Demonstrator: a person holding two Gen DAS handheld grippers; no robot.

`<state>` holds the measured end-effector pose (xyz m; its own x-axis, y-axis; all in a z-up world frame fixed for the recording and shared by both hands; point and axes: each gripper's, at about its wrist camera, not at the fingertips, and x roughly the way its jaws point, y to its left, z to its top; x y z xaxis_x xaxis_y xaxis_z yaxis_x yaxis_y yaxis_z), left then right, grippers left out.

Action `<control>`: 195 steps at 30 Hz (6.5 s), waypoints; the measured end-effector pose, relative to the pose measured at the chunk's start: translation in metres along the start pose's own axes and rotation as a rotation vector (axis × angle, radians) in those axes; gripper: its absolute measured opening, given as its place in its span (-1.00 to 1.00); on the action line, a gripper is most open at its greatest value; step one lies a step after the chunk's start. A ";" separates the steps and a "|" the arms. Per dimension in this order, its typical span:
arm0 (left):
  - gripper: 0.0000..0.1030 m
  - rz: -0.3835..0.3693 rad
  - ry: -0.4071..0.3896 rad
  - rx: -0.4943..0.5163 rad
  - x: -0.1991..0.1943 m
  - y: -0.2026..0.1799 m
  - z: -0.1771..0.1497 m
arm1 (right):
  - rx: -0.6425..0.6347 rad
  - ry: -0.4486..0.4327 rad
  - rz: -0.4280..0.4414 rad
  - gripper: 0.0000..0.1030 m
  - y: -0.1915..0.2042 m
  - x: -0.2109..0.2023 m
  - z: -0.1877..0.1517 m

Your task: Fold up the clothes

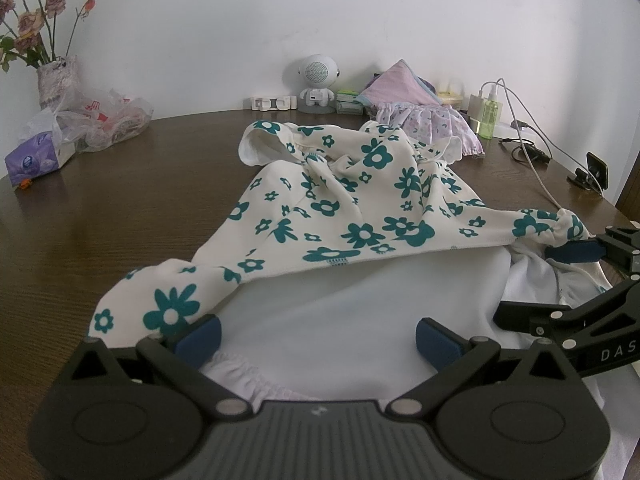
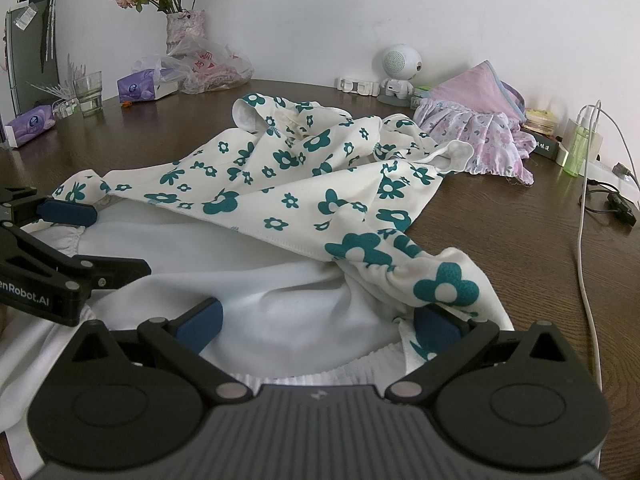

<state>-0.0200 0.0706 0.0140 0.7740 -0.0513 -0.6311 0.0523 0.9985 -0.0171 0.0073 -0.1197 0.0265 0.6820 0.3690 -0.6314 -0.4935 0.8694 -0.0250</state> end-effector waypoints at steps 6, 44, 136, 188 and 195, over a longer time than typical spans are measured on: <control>1.00 0.000 0.000 0.000 0.000 0.000 0.000 | 0.000 0.000 0.000 0.99 0.000 0.000 0.000; 1.00 0.000 0.000 0.001 -0.001 0.000 0.000 | 0.000 0.000 0.000 0.99 0.000 0.000 0.000; 1.00 -0.006 -0.002 -0.008 -0.003 0.004 -0.001 | 0.002 0.004 -0.001 0.99 0.000 -0.001 0.001; 0.08 0.104 0.060 0.010 -0.044 0.059 -0.013 | 0.077 0.081 -0.111 0.22 -0.013 -0.018 0.006; -0.12 0.303 0.025 0.027 -0.005 0.153 0.017 | 0.033 0.113 0.435 0.38 0.102 -0.032 0.011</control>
<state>-0.0055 0.2229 0.0276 0.7410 0.2494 -0.6235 -0.1616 0.9674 0.1949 -0.0589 -0.0393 0.0530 0.3507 0.6658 -0.6586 -0.7025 0.6521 0.2851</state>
